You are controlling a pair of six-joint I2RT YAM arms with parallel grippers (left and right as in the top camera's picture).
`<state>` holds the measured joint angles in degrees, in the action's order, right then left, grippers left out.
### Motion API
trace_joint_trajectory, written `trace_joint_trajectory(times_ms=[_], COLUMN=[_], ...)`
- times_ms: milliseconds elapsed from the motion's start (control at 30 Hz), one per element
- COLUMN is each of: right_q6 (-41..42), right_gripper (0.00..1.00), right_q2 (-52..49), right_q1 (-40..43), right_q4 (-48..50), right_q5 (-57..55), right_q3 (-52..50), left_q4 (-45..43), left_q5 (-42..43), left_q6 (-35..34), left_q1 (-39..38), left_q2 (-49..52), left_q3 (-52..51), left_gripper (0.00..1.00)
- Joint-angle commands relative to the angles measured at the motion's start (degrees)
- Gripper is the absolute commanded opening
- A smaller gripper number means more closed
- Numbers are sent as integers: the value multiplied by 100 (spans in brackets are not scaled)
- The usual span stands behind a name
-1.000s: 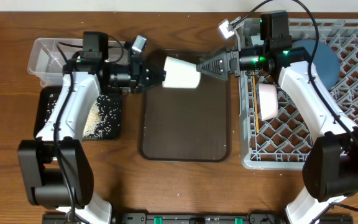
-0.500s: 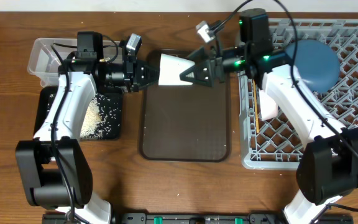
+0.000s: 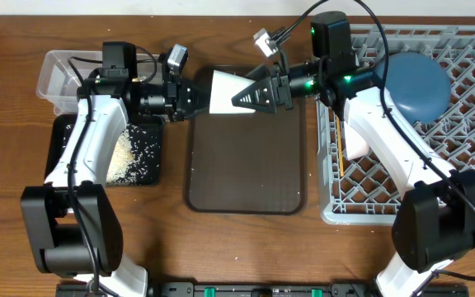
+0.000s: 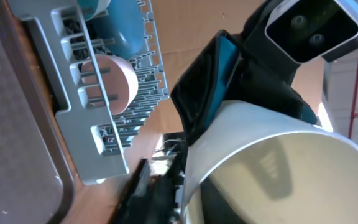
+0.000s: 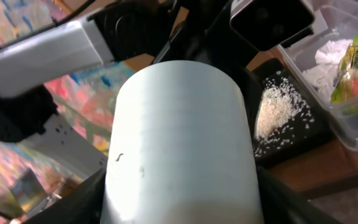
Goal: Sort waste into correct bins and load items into the dishwasher rack
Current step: 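Lift the cup with the left gripper and hand it to the right gripper, then carry the cup with the right gripper into the rack and release it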
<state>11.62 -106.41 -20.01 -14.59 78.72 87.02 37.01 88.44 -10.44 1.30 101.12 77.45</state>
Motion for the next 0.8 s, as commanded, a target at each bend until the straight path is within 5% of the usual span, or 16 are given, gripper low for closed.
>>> trace_joint_trajectory(times_ms=[0, 233, 433, 767], right_q6=[249, 680, 970, -11], right_gripper=[51, 40, 33, 42], right_q2=[76, 79, 262, 2055], right_q1=[-9, 232, 879, 1700], right_q4=[26, 24, -601, -3899], right_q5=[-61, -317, -669, -4607], right_q3=[-13, -11, -11, -2], left_q4=[-2, 0, 42, 37], left_q5=[-68, -450, -2044, -4446], left_q6=[48, 52, 50, 50], left_q1=[13, 13, -2, -2], left_q2=[-92, -92, -92, -92], left_q3=[2, 2, 0, 0], left_gripper=[35, 55, 79, 86])
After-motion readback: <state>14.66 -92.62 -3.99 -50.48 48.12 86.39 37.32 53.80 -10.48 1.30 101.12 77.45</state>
